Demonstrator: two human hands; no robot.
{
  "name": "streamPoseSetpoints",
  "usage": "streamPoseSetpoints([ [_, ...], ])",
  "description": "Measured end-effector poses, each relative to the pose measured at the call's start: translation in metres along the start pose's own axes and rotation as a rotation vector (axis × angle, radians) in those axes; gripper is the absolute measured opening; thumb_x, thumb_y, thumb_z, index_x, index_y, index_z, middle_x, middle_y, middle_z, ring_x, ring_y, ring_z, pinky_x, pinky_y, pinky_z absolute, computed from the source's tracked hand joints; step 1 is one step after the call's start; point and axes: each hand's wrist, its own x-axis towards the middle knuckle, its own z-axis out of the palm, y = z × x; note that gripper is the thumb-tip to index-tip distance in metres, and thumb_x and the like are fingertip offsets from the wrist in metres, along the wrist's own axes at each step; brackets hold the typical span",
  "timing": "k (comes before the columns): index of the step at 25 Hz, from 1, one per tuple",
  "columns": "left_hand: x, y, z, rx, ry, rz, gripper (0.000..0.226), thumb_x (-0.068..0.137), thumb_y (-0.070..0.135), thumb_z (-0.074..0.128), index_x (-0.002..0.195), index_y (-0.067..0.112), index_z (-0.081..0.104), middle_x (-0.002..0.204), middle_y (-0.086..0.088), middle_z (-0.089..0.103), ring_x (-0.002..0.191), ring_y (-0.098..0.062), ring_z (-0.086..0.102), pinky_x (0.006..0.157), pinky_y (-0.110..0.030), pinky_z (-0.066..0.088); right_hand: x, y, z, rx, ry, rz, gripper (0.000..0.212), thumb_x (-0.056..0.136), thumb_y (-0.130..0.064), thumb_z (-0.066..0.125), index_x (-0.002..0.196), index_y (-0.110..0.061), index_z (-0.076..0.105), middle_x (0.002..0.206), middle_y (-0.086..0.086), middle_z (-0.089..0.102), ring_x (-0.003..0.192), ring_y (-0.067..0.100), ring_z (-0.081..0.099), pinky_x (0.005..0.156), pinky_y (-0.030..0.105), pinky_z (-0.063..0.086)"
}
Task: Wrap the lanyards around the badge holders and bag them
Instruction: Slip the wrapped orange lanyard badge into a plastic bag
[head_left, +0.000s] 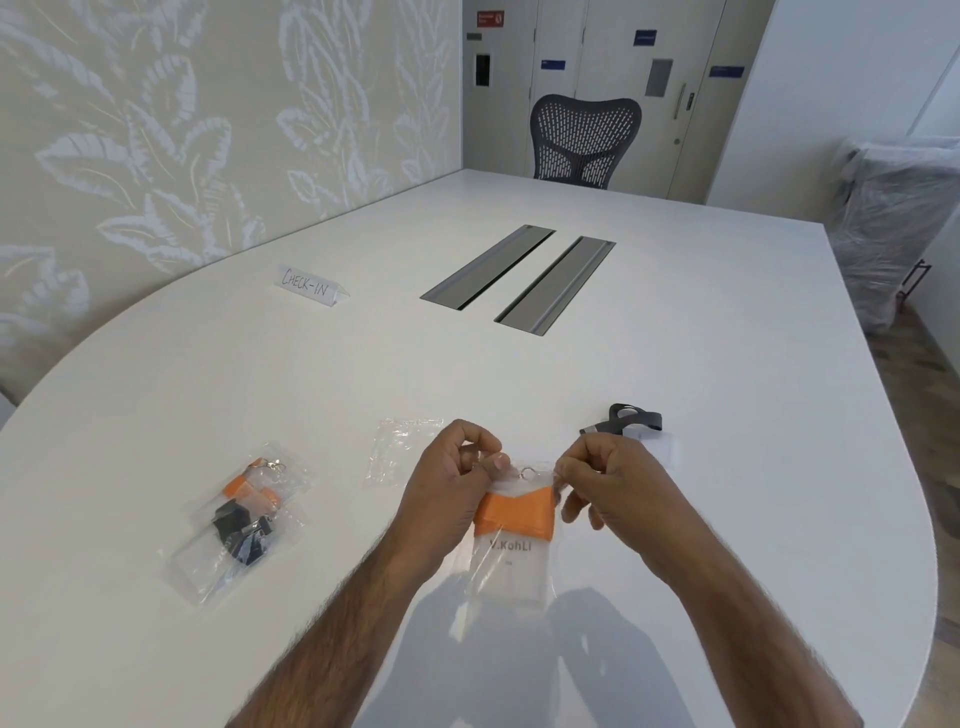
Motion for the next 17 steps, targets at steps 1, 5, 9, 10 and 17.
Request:
streamPoseSetpoints([
  [1, 0.0, 0.001, -0.002, -0.003, -0.015, -0.009, 0.007, 0.097, 0.013, 0.069, 0.102, 0.015, 0.065, 0.091, -0.012, 0.073, 0.079, -0.014, 0.071, 0.066, -0.025, 0.055, 0.0, 0.002, 0.002, 0.033, 0.01, 0.017, 0.016, 0.095, -0.009, 0.055, 0.084, -0.002, 0.064, 0.074, 0.003, 0.076, 0.06, 0.013, 0.068, 0.055, 0.031, 0.043],
  [5, -0.002, 0.006, -0.009, 0.14, -0.189, -0.067, 0.017, 0.09, 0.03, 0.077, 0.1, 0.017, 0.078, 0.097, -0.008, 0.079, 0.085, -0.014, 0.072, 0.074, -0.026, 0.053, -0.001, 0.005, 0.005, -0.017, 0.012, 0.001, 0.017, 0.098, -0.012, 0.058, 0.084, -0.007, 0.067, 0.069, 0.003, 0.074, 0.058, 0.008, 0.063, 0.055, 0.029, 0.045],
  [9, 0.001, 0.008, -0.014, 0.236, -0.244, -0.1, 0.017, 0.088, 0.031, 0.078, 0.087, 0.013, 0.08, 0.091, -0.004, 0.079, 0.084, -0.013, 0.072, 0.08, -0.026, 0.055, -0.002, 0.006, 0.002, 0.014, -0.044, -0.038, 0.011, 0.097, -0.017, 0.063, 0.088, -0.013, 0.068, 0.072, 0.003, 0.074, 0.066, 0.012, 0.065, 0.058, 0.031, 0.046],
  [10, 0.001, 0.008, -0.014, 0.241, -0.243, -0.1, 0.016, 0.089, 0.029, 0.078, 0.086, 0.014, 0.079, 0.089, -0.002, 0.078, 0.083, -0.011, 0.071, 0.078, -0.025, 0.054, -0.003, 0.007, 0.002, 0.037, -0.079, -0.032, 0.006, 0.095, -0.019, 0.067, 0.091, -0.015, 0.069, 0.073, 0.002, 0.074, 0.067, 0.011, 0.065, 0.058, 0.029, 0.046],
  [17, -0.001, 0.007, -0.015, 0.23, -0.327, -0.199, 0.014, 0.087, 0.024, 0.08, 0.094, 0.011, 0.08, 0.095, -0.015, 0.078, 0.086, -0.015, 0.07, 0.082, -0.032, 0.055, 0.0, 0.011, 0.001, 0.049, -0.189, 0.063, 0.01, 0.085, -0.012, 0.077, 0.089, -0.02, 0.08, 0.075, 0.001, 0.072, 0.069, 0.009, 0.058, 0.065, 0.027, 0.046],
])
